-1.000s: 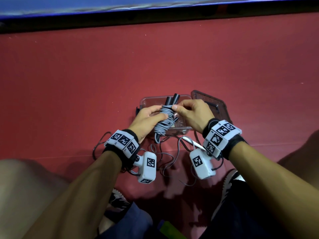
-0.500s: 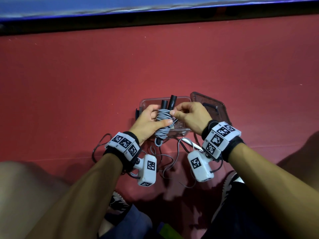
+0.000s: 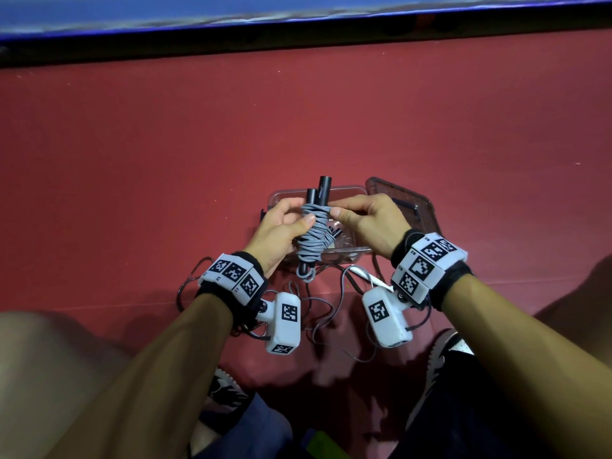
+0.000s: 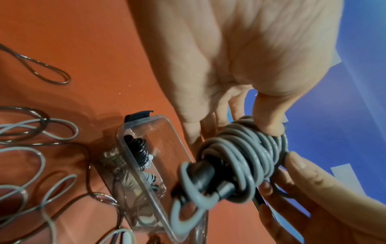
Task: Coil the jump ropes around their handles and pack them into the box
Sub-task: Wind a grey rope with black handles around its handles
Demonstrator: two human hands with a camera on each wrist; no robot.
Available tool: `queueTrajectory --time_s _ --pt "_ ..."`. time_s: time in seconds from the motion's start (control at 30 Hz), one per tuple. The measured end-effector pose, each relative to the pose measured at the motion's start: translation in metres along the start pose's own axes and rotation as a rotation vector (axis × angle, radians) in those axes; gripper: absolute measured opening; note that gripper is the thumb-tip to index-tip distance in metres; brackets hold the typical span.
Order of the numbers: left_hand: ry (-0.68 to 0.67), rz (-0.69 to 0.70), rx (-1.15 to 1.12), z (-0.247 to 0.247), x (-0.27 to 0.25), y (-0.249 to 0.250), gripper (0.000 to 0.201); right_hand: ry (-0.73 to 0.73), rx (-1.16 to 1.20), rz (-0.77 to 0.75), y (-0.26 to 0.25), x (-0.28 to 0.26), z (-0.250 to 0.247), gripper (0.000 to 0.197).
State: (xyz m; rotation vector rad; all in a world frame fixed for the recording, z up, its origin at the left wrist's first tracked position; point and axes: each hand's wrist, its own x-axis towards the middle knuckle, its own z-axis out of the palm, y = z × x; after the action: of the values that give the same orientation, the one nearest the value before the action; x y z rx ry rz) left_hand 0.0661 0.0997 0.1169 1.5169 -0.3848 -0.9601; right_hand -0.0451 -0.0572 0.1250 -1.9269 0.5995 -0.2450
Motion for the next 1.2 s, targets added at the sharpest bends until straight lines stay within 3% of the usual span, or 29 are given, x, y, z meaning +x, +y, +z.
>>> queueTrajectory --time_s 0.23,0.4,0.6,0.8,1.2 --pt "-0.021 -0.038 -0.058 0.002 -0.001 0.002 0.033 -0.019 -0.032 -0.019 0.002 -0.002 0.003 0.020" --pt "0.009 0.045 -0.025 0.006 -0.003 -0.002 0.061 -0.035 0.018 -0.066 -0.003 -0.004 0.003 0.018" --pt "-0.055 0.018 -0.008 0.005 -0.005 0.002 0.029 -0.073 -0.003 -0.035 -0.006 -0.006 0.002 0.020" --pt "-0.112 -0.051 -0.037 0.004 -0.006 0.000 0.020 -0.016 0.093 0.018 -0.008 -0.006 0.001 0.009" --pt "-0.098 -0.028 0.022 0.010 -0.007 -0.001 0.015 -0.047 0.197 0.104 -0.011 -0.006 -0.001 0.027"
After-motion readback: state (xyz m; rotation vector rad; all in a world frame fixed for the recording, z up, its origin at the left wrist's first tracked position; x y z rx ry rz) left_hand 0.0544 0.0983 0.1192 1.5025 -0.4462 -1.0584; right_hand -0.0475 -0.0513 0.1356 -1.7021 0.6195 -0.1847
